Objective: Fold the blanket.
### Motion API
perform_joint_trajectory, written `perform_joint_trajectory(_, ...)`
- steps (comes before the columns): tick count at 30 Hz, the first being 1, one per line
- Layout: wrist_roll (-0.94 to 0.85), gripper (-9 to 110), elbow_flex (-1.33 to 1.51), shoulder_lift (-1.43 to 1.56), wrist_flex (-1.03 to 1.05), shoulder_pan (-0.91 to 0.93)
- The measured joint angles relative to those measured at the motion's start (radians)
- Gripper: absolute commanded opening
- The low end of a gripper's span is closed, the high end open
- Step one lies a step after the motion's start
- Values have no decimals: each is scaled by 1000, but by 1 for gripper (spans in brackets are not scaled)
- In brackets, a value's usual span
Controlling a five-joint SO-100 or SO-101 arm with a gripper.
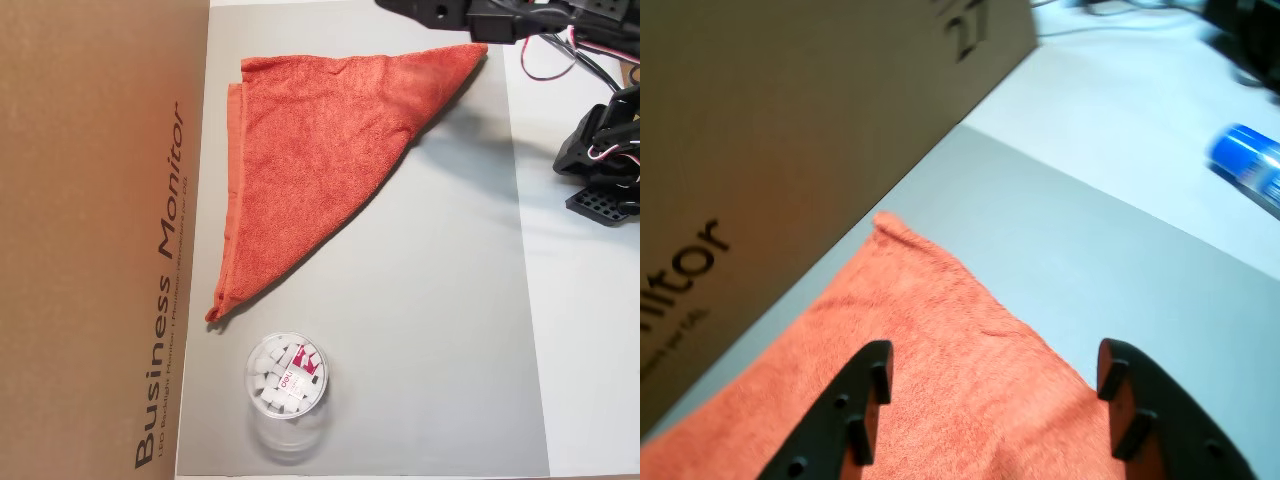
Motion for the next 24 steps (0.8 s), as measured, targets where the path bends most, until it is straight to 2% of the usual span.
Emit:
perform_joint_trajectory(12, 316, 21, 328, 324, 0, 89)
perform_joint_trajectory(24, 491, 21, 584, 454, 0, 273)
